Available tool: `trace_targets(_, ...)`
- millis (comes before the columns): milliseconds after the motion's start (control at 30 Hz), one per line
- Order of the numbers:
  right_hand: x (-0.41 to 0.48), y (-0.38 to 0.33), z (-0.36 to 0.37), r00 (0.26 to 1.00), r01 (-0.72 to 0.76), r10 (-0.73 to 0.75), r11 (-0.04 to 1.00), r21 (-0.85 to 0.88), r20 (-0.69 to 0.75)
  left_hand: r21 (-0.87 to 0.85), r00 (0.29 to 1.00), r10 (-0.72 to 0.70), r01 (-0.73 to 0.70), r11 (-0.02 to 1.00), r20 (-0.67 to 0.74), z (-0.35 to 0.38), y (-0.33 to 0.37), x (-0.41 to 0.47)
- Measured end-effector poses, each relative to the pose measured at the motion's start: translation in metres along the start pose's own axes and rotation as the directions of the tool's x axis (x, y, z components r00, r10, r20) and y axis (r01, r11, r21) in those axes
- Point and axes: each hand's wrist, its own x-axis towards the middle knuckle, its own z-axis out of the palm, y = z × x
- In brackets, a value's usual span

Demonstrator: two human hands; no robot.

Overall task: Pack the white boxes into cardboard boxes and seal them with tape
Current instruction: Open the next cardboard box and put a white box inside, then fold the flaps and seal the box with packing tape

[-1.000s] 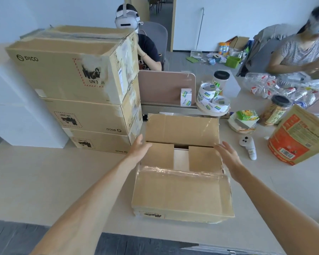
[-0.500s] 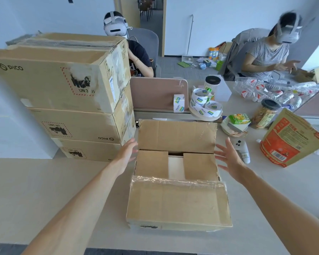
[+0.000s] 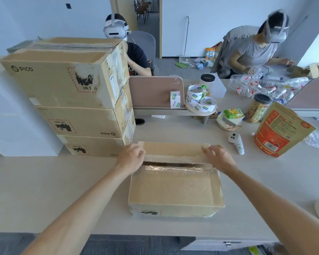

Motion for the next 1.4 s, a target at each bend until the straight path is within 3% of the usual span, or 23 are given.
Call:
trace_targets(67,-0.011,-0.002,0.013,0.971,0.164,-0.200,0.955,-0.247,-0.130,0.050,0.980,0.190,-0.187,0.981,-0.054,0.011,0.014,-0.013)
trace_targets(133,-0.023,-0.006,0.030,0.891,0.316,-0.403,0.881,-0.351,-0.210,-0.011,0.956,0.290,-0.291,0.957,-0.047,0.025,0.025,-0.022)
trace_targets(233,-0.039,-0.003,0.053,0.821,0.444,-0.534,0.819,-0.365,-0.200,-0.041,0.973,0.233,-0.232,0.972,0.001,0.038,0.034,-0.031)
trace_targets(400,-0.048,0.021,0.058,0.746,0.533,-0.649,0.717,-0.450,-0.150,0.143,0.980,0.077,-0.104,0.984,0.186,0.049,0.034,-0.039)
trace_targets(500,-0.045,0.034,0.059,0.784,0.503,-0.614,0.715,-0.486,-0.091,0.248,0.974,0.006,-0.063,0.967,0.224,0.060,0.035,-0.039)
trace_targets(600,-0.034,0.040,0.066,0.839,0.490,-0.544,0.766,-0.416,-0.014,0.218,0.981,-0.047,0.005,0.976,0.186,0.076,0.032,-0.037)
trace_targets(867,0.003,0.044,0.059,0.831,0.502,-0.542,0.828,-0.251,-0.126,0.260,0.999,-0.030,0.025,0.965,0.015,0.097,0.048,-0.011)
trace_targets(1133,0.044,0.029,0.044,0.911,0.361,-0.407,0.864,-0.351,-0.065,0.223,0.993,0.115,-0.104,0.969,-0.037,0.102,0.041,0.044)
trace_targets(1300,0.081,0.016,0.036,0.937,0.300,-0.341,0.895,-0.331,-0.073,-0.203,0.927,0.304,-0.348,0.915,-0.220,0.095,0.054,0.090)
trace_targets(1400,0.103,0.000,0.035,0.956,0.240,-0.277,0.929,-0.282,-0.100,-0.239,0.925,0.308,-0.358,0.903,-0.223,0.086,0.057,0.130)
